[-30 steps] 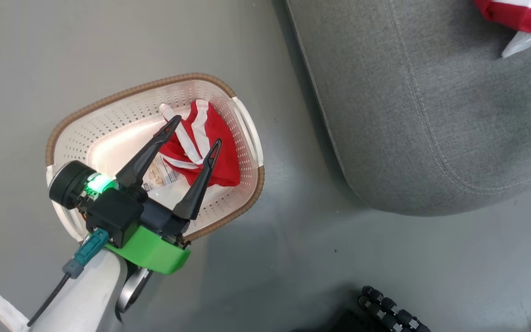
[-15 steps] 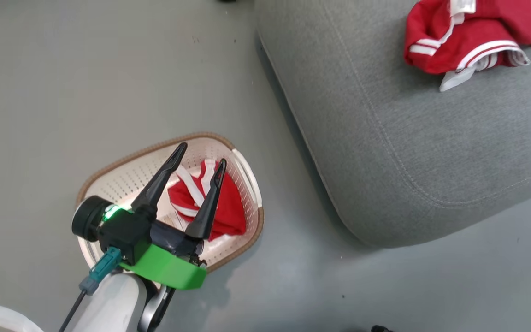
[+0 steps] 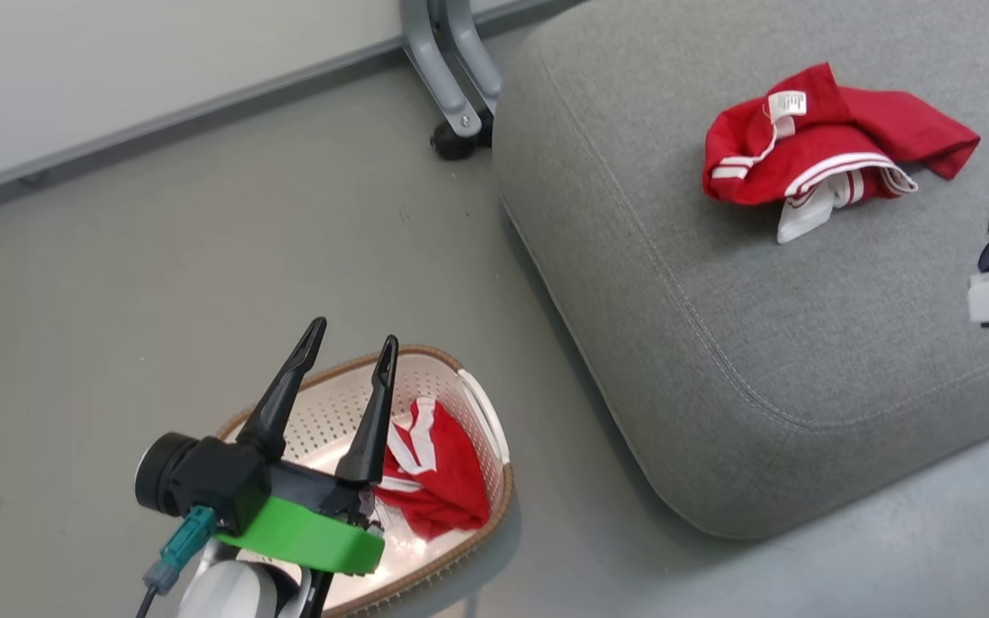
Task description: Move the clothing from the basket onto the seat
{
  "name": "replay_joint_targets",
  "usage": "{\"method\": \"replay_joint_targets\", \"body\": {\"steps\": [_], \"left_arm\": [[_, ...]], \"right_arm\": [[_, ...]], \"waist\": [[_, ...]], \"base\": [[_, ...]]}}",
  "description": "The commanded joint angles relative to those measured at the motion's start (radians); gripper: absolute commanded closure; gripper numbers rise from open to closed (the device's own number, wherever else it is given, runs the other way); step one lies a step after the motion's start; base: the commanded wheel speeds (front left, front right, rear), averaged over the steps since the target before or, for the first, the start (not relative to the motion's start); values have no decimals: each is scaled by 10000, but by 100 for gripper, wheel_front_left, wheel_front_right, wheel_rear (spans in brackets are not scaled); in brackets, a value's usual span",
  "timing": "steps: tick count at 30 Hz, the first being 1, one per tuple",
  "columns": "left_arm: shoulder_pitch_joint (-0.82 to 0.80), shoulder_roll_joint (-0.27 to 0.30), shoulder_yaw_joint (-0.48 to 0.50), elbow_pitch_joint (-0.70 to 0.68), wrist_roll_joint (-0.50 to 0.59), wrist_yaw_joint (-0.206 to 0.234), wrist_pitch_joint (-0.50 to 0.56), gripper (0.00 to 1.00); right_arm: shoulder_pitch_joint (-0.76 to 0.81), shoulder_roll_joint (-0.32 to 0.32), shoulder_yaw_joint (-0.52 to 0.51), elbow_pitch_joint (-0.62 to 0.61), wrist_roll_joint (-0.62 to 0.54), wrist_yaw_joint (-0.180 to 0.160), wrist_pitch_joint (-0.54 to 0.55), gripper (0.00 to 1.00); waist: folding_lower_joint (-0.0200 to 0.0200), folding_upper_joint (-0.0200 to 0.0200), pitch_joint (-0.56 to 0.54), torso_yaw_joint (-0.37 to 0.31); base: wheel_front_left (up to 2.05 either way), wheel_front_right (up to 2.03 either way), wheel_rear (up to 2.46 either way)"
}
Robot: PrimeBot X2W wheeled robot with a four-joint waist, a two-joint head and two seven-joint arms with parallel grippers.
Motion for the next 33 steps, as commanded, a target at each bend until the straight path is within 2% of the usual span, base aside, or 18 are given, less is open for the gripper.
{"method": "replay_joint_targets", "body": {"steps": [1,6,12,24,33], "left_arm": [[236,-32,104,30,89,-16,15,0],[612,-198,446,14,131,-16,13,0],[962,-329,804,64,174,-16,15,0],[1634,-669,1816,454,131,-16,15,0],[2133,-863,2628,1052,352,-16,14,0]], "right_arm": [[332,91,54,-282,62,-3,-6,0],[1145,457,351,-1049,64,-2,-4,0],[2064,916,549,-1396,-18,-3,-6,0],[3540,1802,1259,-815,-820,0,-6,0],[4267,2411,1303,-811,-2083,-2,-6,0]], "waist": [[1,0,-714,408],[1,0,-1066,857],[1,0,-1362,1544],[1,0,-1847,2779],[1,0,-2069,3190]], "base": [[0,0,0],[0,0,0],[0,0,0],[0,0,0],[0,0,0]]}}
